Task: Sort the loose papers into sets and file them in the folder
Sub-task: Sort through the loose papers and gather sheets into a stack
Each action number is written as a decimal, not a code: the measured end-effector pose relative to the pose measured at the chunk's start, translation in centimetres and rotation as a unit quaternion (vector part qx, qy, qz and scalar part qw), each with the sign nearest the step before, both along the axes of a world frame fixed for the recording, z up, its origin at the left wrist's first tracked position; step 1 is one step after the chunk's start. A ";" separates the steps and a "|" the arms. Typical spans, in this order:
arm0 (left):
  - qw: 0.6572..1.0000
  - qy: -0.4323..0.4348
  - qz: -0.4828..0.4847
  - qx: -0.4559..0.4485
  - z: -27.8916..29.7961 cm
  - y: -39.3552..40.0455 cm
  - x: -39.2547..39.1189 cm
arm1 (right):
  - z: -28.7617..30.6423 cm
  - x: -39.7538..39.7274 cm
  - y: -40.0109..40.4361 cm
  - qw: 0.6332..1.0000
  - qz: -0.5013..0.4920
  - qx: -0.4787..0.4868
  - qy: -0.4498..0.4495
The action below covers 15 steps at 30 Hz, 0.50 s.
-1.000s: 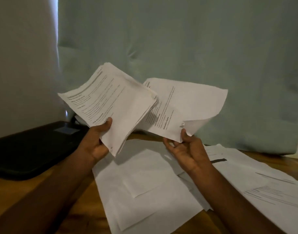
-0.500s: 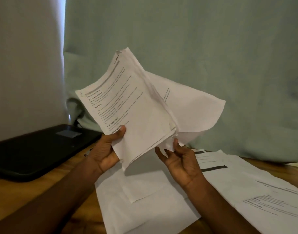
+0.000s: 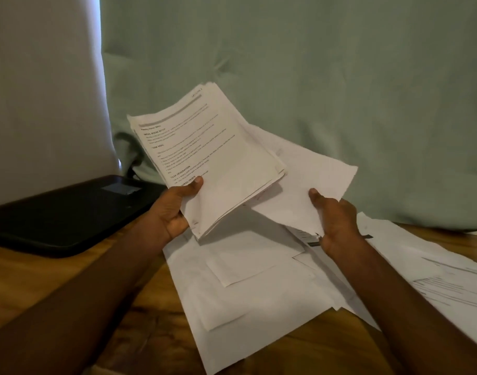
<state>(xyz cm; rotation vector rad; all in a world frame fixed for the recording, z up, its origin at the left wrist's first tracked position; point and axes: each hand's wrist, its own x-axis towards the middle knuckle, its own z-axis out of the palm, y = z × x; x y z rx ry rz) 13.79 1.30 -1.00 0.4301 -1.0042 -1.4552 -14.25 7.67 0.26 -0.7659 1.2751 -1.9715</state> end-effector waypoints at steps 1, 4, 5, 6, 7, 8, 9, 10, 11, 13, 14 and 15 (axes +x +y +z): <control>1.000 0.005 0.002 -0.004 0.0 0.0 0.0 | -0.4 -0.8 -0.5 0.999 -0.023 0.015 -0.020; 0.999 0.039 0.007 -0.003 0.1 0.0 0.3 | -1.2 -2.5 -1.2 0.990 -0.122 0.066 -0.023; 0.999 0.047 0.007 -0.001 0.1 -0.1 0.4 | -1.5 -3.0 -1.2 0.984 -0.157 0.083 0.010; 0.999 0.053 0.009 0.003 0.0 -0.1 0.5 | -1.7 -3.4 -1.0 0.976 -0.186 0.098 0.052; 0.998 0.057 0.012 0.008 -0.1 -0.3 0.6 | -1.9 -3.6 -0.8 0.968 -0.208 0.112 0.089; 0.998 0.057 0.014 0.013 -0.2 -0.4 0.7 | -2.0 -3.7 -0.7 0.960 -0.220 0.127 0.115; 0.998 0.053 0.015 0.016 -0.3 -0.7 0.7 | -2.2 -3.8 -0.6 0.954 -0.224 0.147 0.133; 0.999 0.047 0.014 0.018 -0.4 -0.7 0.8 | -2.2 -3.8 -0.6 0.948 -0.225 0.169 0.152; 0.999 0.044 0.013 0.017 -0.5 -0.8 0.8 | -2.2 -3.8 -0.7 0.940 -0.227 0.187 0.171; 0.999 0.039 0.008 0.013 -0.6 -1.0 0.8 | -2.2 -3.8 -0.9 0.929 -0.232 0.204 0.202; 0.999 0.036 0.003 0.010 -0.7 -1.0 0.7 | -2.3 -3.9 -1.0 0.924 -0.232 0.212 0.217; 0.999 0.033 0.000 0.007 -0.8 -1.1 0.7 | -2.4 -3.9 -1.1 0.917 -0.233 0.226 0.233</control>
